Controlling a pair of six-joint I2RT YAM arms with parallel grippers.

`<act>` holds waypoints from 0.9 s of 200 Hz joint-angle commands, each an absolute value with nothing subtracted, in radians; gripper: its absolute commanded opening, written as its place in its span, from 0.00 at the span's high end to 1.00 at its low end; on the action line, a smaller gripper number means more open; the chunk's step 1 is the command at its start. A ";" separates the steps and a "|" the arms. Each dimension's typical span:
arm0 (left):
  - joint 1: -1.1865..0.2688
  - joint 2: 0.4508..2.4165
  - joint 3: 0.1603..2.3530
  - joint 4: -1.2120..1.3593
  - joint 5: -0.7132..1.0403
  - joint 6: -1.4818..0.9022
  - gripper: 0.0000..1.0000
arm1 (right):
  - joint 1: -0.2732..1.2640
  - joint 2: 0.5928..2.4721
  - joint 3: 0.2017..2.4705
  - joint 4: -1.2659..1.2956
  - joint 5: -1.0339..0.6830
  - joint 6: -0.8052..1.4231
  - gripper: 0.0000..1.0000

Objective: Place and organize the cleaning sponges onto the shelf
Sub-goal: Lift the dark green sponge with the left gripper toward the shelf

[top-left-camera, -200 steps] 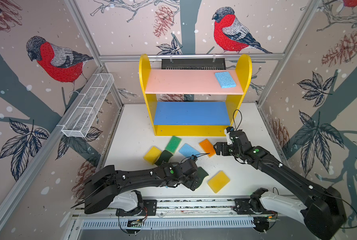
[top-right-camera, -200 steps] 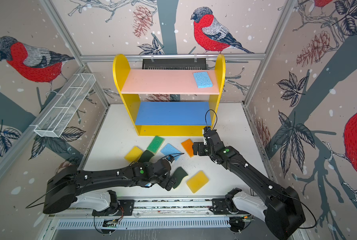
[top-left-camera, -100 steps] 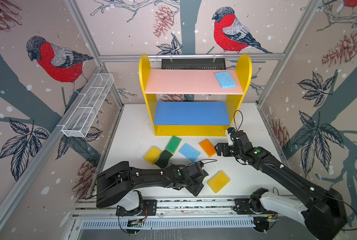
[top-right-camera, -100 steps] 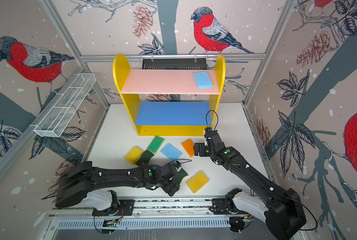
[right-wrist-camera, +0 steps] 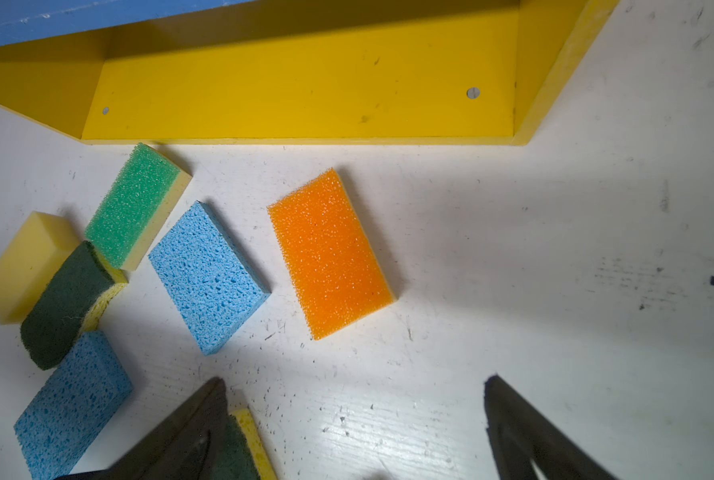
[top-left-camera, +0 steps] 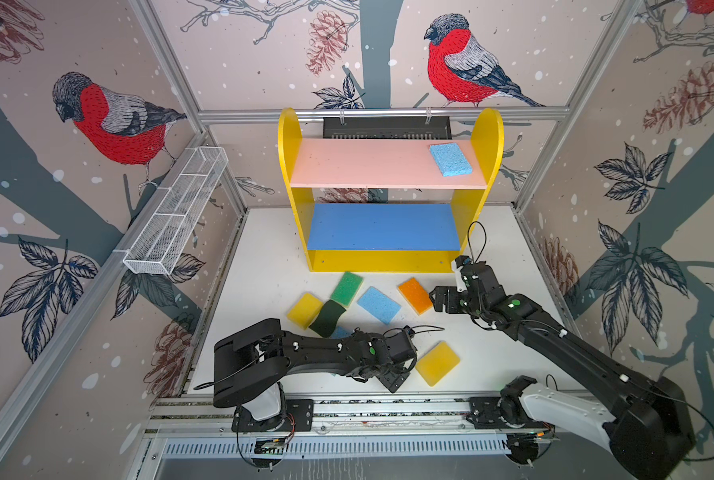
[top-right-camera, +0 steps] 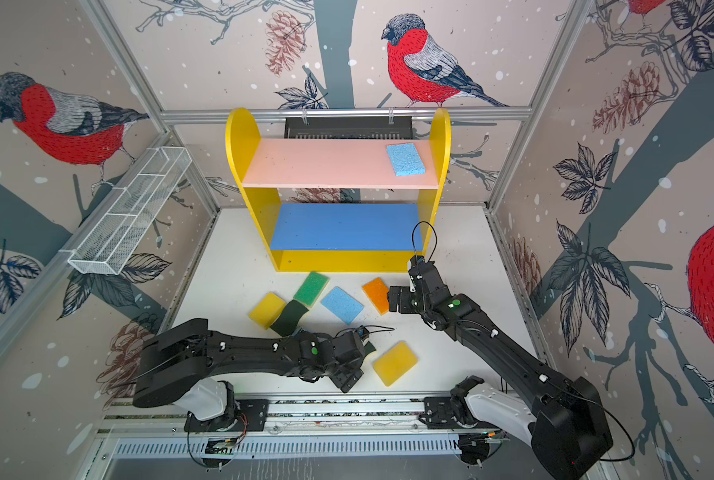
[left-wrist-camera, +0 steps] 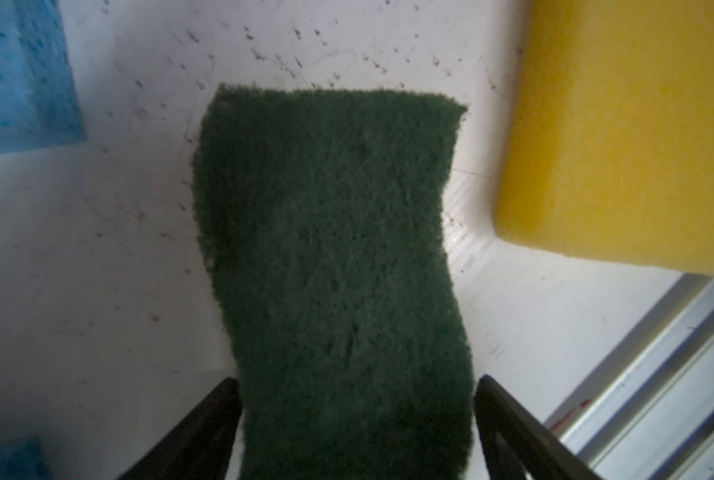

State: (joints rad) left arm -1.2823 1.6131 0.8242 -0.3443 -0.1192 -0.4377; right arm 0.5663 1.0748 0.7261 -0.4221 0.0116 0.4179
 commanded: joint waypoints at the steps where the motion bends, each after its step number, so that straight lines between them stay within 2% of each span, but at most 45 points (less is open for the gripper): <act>1: -1.287 1.635 0.831 -0.407 -0.170 -0.449 0.17 | 0.563 1.083 0.727 -0.414 0.020 0.415 0.04; 28: -1.288 1.653 0.836 -0.442 -0.188 -0.469 0.26 | 0.562 1.078 0.726 -0.415 0.023 0.414 0.04; 75: -1.287 1.653 0.842 -0.477 -0.230 -0.557 0.37 | 0.559 1.073 0.725 -0.410 0.025 0.406 0.03; 122: -1.275 1.631 0.961 -0.594 -0.340 -0.667 0.41 | 0.558 1.076 0.735 -0.410 0.019 0.395 0.03; 142: -1.264 1.597 1.046 -0.660 -0.397 -0.693 0.39 | 0.558 1.075 0.745 -0.416 0.021 0.386 0.03; 180: -1.217 1.538 1.184 -0.775 -0.480 -0.730 0.41 | 0.555 1.067 0.753 -0.422 0.030 0.373 0.03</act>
State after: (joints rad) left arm -1.2411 1.5688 1.1145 -0.6495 -0.3851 -0.6872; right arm 0.5560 1.0756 0.7441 -0.4236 0.0154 0.3908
